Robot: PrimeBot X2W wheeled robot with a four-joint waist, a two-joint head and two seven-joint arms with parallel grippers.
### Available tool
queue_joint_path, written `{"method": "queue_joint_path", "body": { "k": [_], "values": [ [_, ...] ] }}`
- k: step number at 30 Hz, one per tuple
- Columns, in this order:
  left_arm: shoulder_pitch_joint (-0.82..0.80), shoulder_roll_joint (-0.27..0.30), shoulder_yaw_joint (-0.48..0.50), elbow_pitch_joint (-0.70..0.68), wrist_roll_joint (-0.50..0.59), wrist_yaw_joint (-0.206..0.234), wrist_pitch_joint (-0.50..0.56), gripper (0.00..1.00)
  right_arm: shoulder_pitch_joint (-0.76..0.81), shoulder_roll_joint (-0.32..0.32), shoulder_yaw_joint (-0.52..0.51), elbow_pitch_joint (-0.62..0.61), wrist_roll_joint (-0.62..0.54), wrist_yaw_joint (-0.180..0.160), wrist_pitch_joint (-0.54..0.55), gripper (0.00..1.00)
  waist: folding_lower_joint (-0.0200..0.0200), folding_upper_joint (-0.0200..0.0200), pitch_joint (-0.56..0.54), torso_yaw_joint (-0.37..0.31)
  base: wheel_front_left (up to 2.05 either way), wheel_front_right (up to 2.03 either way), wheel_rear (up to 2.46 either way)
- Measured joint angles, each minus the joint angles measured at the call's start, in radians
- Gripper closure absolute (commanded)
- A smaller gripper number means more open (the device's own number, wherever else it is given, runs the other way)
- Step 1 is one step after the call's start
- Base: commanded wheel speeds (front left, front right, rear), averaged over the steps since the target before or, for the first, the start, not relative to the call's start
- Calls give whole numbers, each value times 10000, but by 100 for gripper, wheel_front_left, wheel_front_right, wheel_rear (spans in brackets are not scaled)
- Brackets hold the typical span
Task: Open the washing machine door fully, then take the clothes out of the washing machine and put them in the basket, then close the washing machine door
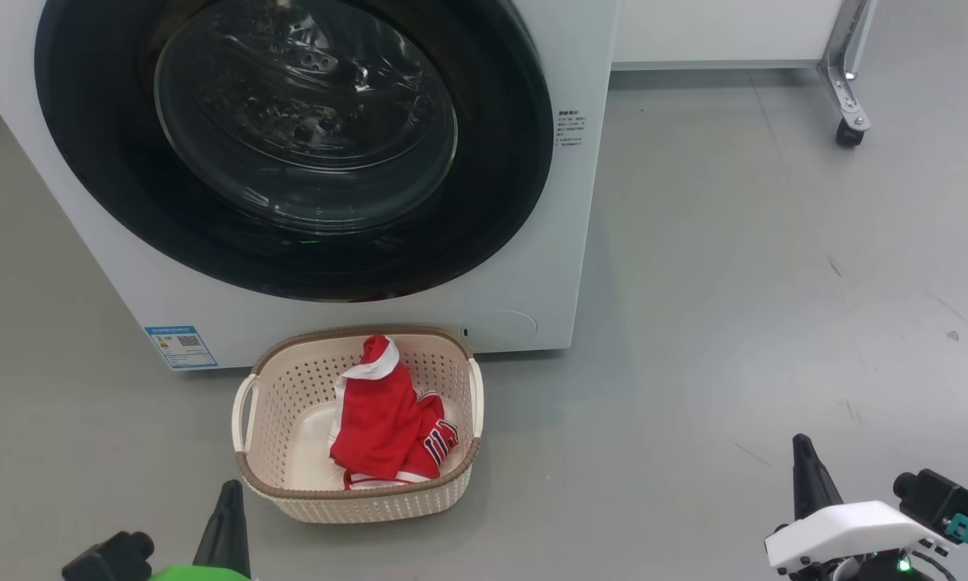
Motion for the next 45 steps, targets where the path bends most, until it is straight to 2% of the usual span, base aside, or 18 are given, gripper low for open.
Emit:
{"method": "queue_joint_path", "body": {
  "k": [45],
  "values": [
    [-1087,109,1277,775,-6103,-1074,1172,100,-823,-128,-1325,69,6067,441,1492,100,0,0,26,64,0,0,0]
  ]
}}
